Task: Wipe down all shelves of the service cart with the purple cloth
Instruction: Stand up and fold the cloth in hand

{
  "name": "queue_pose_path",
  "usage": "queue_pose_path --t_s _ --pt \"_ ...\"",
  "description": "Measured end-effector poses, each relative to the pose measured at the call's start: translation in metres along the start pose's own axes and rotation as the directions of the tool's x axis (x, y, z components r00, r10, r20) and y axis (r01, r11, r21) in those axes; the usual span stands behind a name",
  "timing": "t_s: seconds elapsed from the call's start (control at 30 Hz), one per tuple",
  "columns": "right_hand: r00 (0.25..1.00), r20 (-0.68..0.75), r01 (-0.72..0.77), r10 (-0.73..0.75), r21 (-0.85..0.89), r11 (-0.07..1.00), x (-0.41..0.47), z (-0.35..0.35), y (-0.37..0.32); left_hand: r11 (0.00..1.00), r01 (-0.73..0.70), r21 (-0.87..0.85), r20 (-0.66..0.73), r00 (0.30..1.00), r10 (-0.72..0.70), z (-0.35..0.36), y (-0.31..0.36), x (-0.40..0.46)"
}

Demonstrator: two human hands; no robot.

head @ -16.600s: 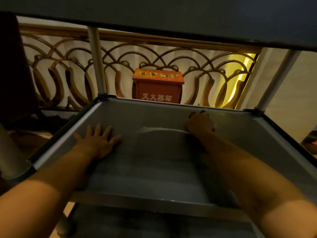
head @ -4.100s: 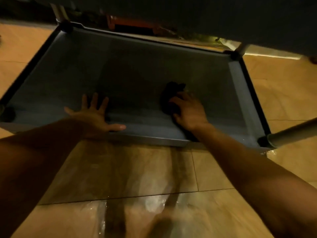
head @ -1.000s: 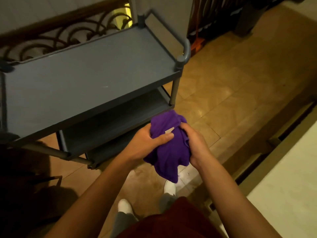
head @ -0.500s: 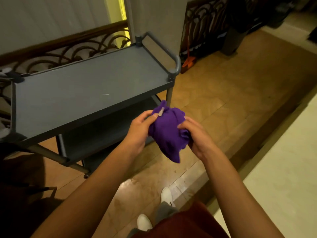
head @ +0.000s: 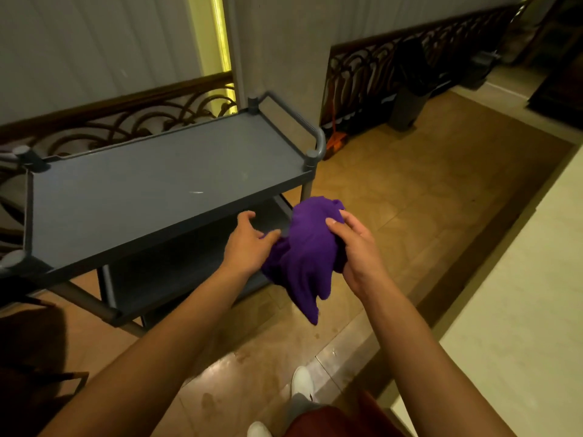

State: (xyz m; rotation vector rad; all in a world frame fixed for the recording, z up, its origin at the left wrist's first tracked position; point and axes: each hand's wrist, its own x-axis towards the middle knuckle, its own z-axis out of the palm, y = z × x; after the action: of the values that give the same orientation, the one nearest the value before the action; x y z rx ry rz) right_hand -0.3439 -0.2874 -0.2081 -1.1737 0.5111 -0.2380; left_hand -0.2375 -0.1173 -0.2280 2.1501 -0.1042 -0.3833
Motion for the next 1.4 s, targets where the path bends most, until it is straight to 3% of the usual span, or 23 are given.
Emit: queue_pose_path --t_s 0.03,0.07,0.13,0.17,0.2,0.23,0.3,0.4,0.5,0.6,0.67,0.77,0.83,0.97,1.07,1.1,1.17,1.23,1.3,1.33,1.4 --pt "0.999 0.010 0.031 -0.032 0.010 0.999 0.001 0.003 -0.004 0.992 -0.099 0.078 -0.088 0.990 0.106 -0.002 0.002 -0.002" --pt "0.998 0.022 0.067 -0.067 0.004 0.998 0.001 0.006 -0.007 0.987 -0.156 0.033 -0.103 0.982 0.159 -0.007 0.007 -0.005" --pt "0.988 0.075 0.137 -0.133 -0.053 0.989 0.002 0.012 -0.013 0.954 -0.074 -0.289 0.154 0.980 0.123 -0.015 0.023 -0.013" --pt "0.981 0.110 0.168 -0.158 -0.096 0.981 0.002 0.015 -0.016 0.931 -0.007 -0.365 0.306 0.944 0.126 -0.016 0.028 -0.014" --pt "0.974 0.135 0.201 -0.181 -0.151 0.968 0.001 0.020 -0.018 0.915 -0.013 -0.403 0.373 0.911 0.177 -0.016 0.032 -0.017" --pt "0.966 0.142 0.242 -0.214 -0.220 0.945 0.001 0.023 -0.019 0.902 -0.072 -0.425 0.356 0.903 0.240 -0.016 0.035 -0.020" --pt "0.949 0.088 0.313 -0.303 -0.376 0.872 -0.001 0.027 -0.020 0.877 -0.214 -0.430 0.195 0.927 0.321 -0.016 0.036 -0.020" --pt "0.934 -0.040 0.288 -0.355 -0.504 0.814 -0.002 0.025 -0.015 0.830 -0.310 -0.463 0.093 0.915 0.393 -0.018 0.039 -0.022" --pt "0.958 -0.081 0.229 -0.276 -0.366 0.902 -0.004 0.015 -0.012 0.787 -0.260 -0.559 0.197 0.881 0.431 -0.023 0.050 -0.020" --pt "0.997 0.035 0.077 -0.074 -0.103 0.992 0.000 0.003 -0.010 0.786 -0.252 -0.564 0.278 0.839 0.468 -0.025 0.065 -0.017" --pt "0.983 0.179 -0.028 0.027 0.004 1.000 -0.001 -0.004 -0.004 0.809 -0.240 -0.537 0.301 0.841 0.449 -0.023 0.074 -0.012" --pt "0.954 0.295 -0.030 0.058 -0.098 0.995 -0.003 -0.003 0.007 0.854 -0.181 -0.487 0.299 0.884 0.358 -0.020 0.082 0.001" --pt "0.963 0.268 0.016 0.029 -0.166 0.986 0.003 -0.002 0.009 0.907 -0.219 -0.359 0.242 0.917 0.318 -0.017 0.082 0.014" --pt "0.977 0.212 0.048 -0.019 -0.135 0.990 0.028 -0.003 -0.005 0.964 -0.263 0.033 0.125 0.958 0.257 -0.010 0.077 0.045" --pt "0.973 0.229 -0.001 0.023 -0.094 0.996 0.058 -0.008 -0.020 0.940 -0.315 0.131 0.015 0.949 0.316 -0.007 0.080 0.066" --pt "0.963 0.265 -0.029 0.052 -0.087 0.996 0.073 -0.012 -0.027 0.921 -0.373 0.109 0.035 0.928 0.372 -0.007 0.089 0.077" --pt "0.924 0.372 -0.056 0.093 -0.111 0.992 0.097 -0.021 -0.043 0.889 -0.458 -0.018 0.251 0.858 0.447 -0.007 0.109 0.095" --pt "0.860 0.489 -0.073 0.147 -0.167 0.983 0.123 -0.031 -0.064 0.921 -0.373 -0.114 0.570 0.735 0.368 -0.001 0.129 0.110" --pt "0.829 0.524 -0.085 0.198 -0.232 0.969 0.149 -0.041 -0.086 0.965 -0.243 -0.102 0.753 0.615 0.234 0.013 0.144 0.124" --pt "0.839 0.504 -0.085 0.206 -0.254 0.964 0.159 -0.046 -0.094 0.973 -0.201 -0.114 0.763 0.609 0.216 0.020 0.146 0.129" --pt "0.872 0.450 -0.062 0.192 -0.288 0.956 0.182 -0.062 -0.104 0.974 -0.162 -0.157 0.684 0.694 0.225 0.038 0.154 0.145"
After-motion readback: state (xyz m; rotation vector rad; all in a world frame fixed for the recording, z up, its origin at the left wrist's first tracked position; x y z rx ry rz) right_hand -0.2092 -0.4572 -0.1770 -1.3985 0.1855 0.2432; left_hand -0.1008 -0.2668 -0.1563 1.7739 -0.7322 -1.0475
